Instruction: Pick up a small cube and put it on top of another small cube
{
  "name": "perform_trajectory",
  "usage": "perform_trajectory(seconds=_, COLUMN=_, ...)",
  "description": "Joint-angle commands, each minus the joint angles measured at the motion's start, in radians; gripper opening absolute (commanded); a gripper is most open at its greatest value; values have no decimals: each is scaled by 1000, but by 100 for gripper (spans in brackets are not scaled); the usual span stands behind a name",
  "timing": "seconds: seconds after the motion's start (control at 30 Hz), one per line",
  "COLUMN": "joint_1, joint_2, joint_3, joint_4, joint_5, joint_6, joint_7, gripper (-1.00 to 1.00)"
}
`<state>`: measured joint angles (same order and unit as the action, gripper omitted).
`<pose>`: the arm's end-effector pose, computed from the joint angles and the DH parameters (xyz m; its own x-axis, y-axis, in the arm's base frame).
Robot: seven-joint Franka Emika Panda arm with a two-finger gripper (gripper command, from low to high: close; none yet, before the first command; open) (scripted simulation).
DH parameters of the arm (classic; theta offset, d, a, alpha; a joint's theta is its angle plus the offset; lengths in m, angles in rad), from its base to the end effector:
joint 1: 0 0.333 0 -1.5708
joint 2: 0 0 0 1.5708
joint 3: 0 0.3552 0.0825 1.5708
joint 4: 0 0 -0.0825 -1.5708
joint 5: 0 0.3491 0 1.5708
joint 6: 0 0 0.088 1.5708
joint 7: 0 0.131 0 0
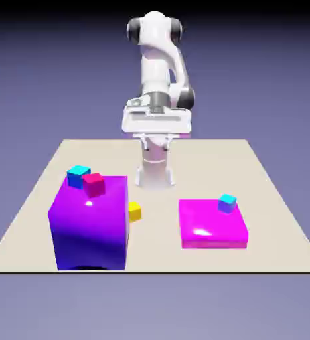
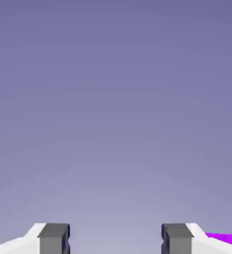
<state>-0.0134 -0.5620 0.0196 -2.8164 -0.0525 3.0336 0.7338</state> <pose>0.3579 0.0066 0.4895 0.5520 -0.6225 0.5548 -0.4488 -0.7825 -0.4315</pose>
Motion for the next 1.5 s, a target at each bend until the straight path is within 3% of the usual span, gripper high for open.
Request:
perform_trajectory(seconds=0.0, joint_1=-21, joint_2=7, joint_3=16, joint_4=-5, joint_5=-44, joint_6=-3, joint_7=-6, gripper=0)
perform_trajectory(seconds=1.47, joint_1=-947, joint_2=297, joint_3=731, joint_4=-237, joint_5=-1957, joint_6=-126, joint_7=-268, gripper=0)
